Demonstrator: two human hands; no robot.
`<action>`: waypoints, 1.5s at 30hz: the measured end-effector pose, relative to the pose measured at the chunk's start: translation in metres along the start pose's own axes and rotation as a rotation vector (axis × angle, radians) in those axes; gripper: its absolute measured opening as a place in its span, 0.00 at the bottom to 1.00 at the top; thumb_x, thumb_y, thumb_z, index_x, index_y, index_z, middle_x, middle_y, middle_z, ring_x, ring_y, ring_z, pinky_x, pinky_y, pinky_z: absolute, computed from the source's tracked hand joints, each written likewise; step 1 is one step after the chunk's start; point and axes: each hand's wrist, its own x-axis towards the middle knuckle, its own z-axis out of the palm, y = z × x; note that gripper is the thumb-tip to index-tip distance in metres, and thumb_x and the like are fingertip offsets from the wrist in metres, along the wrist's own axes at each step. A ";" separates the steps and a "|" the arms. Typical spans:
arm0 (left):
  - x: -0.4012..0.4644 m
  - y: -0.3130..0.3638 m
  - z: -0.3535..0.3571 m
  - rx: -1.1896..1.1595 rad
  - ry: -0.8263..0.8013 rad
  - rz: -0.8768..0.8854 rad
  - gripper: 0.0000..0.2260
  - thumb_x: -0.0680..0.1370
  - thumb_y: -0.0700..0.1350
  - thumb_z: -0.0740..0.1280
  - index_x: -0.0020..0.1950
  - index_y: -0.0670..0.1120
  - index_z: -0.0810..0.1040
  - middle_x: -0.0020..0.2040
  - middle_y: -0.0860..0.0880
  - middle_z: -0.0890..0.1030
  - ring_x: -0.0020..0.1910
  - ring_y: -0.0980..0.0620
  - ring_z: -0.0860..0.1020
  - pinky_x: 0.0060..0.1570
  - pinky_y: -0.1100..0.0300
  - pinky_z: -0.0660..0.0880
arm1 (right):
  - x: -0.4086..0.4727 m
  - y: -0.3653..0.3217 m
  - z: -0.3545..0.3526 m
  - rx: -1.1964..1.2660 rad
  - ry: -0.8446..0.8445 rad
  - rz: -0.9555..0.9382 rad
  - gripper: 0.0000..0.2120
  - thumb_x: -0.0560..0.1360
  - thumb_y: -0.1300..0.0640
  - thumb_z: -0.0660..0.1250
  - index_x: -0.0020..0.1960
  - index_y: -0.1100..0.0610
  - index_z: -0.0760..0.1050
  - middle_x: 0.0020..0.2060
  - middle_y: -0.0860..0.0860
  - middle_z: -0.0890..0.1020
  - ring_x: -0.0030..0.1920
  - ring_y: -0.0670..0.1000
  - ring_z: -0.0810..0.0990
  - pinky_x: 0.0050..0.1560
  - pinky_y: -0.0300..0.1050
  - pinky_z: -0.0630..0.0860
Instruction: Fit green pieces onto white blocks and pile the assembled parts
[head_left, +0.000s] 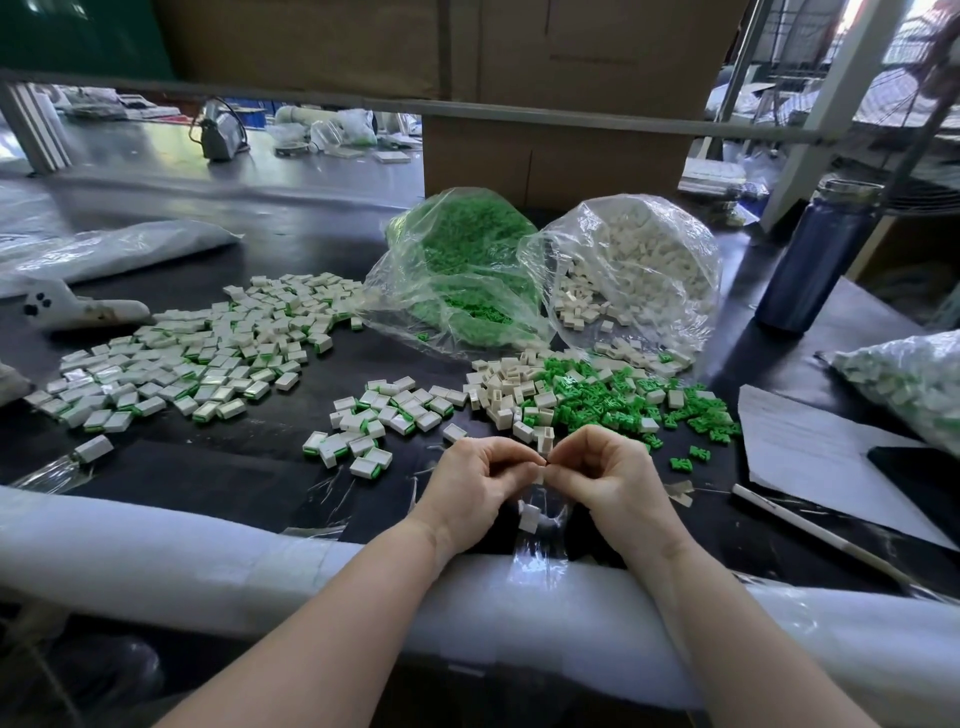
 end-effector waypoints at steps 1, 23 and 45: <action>0.000 0.001 0.000 -0.003 0.009 0.008 0.04 0.75 0.39 0.68 0.48 0.43 0.82 0.40 0.52 0.82 0.39 0.61 0.78 0.45 0.71 0.73 | 0.000 0.000 0.000 0.018 0.014 0.005 0.10 0.67 0.69 0.73 0.36 0.56 0.77 0.30 0.48 0.80 0.31 0.44 0.78 0.34 0.36 0.75; -0.001 -0.005 -0.001 0.145 -0.047 -0.029 0.05 0.77 0.44 0.66 0.45 0.45 0.81 0.31 0.56 0.76 0.31 0.62 0.71 0.38 0.67 0.70 | 0.000 0.002 0.000 0.040 -0.001 0.141 0.07 0.73 0.67 0.68 0.36 0.60 0.77 0.26 0.51 0.80 0.27 0.46 0.77 0.30 0.37 0.76; -0.005 0.003 0.003 0.184 0.023 0.063 0.07 0.76 0.44 0.67 0.51 0.44 0.82 0.42 0.48 0.83 0.42 0.51 0.80 0.47 0.61 0.76 | -0.001 0.001 -0.001 0.108 0.030 0.110 0.05 0.71 0.66 0.71 0.36 0.61 0.78 0.27 0.53 0.81 0.27 0.49 0.77 0.29 0.38 0.76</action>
